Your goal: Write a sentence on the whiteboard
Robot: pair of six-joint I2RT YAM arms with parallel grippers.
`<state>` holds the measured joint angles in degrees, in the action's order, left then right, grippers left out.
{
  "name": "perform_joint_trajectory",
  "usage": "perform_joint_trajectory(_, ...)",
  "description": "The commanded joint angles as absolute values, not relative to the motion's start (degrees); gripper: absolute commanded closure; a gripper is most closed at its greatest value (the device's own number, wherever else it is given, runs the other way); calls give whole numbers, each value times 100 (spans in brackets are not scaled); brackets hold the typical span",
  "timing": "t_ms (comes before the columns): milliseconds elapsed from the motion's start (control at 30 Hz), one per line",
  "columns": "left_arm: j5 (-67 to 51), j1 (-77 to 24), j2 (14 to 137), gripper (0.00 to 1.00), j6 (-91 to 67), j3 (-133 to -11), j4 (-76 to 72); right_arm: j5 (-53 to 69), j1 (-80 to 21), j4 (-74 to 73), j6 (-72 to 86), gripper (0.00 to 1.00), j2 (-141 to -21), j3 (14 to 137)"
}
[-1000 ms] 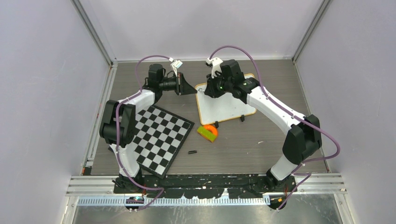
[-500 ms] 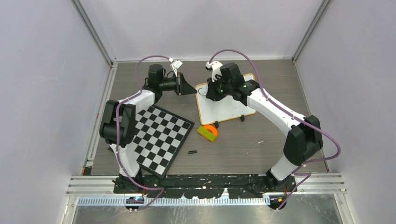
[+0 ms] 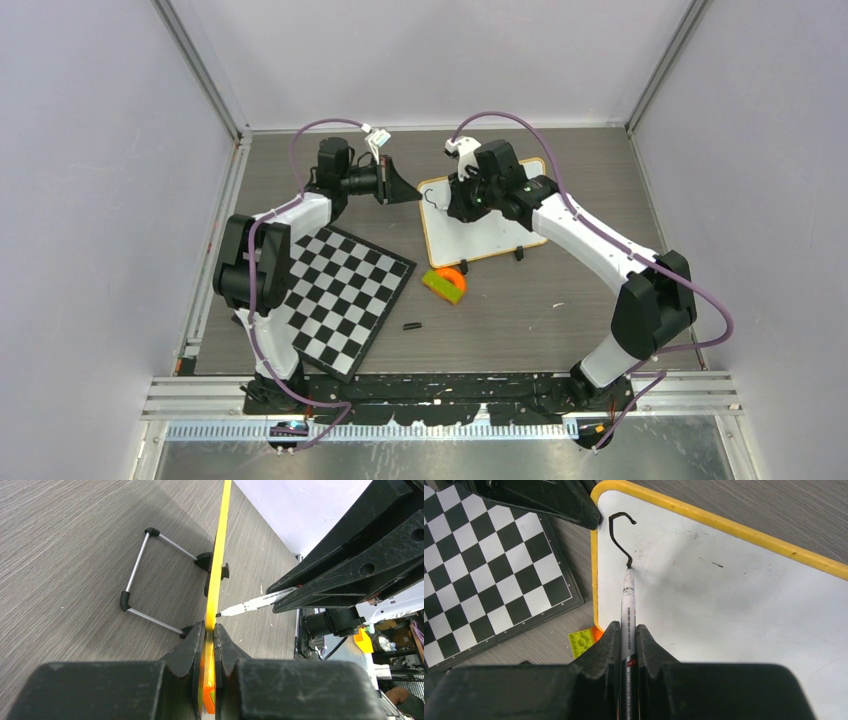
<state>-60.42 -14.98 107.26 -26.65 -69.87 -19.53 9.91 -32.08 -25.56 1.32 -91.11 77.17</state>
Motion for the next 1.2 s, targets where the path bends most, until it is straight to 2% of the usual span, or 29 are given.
perform_joint_trajectory(0,-6240,-1529,10635,100,-2744,-6996,-2305,1054,-3246,-2521,81,100,-9049,7747)
perform_joint_trajectory(367,-6232,-1529,10620,100,-2702,-6994,-2263,1272,-3418,-2644,79,100,-9321,8184)
perform_joint_trajectory(800,-6223,-1529,10615,100,-2681,-6988,-2244,1253,-3108,-2512,124,100,-8560,7809)
perform_joint_trajectory(1167,-6206,-1529,10578,100,-2656,-6953,-2241,1285,-3081,-2451,193,100,-8957,8031)
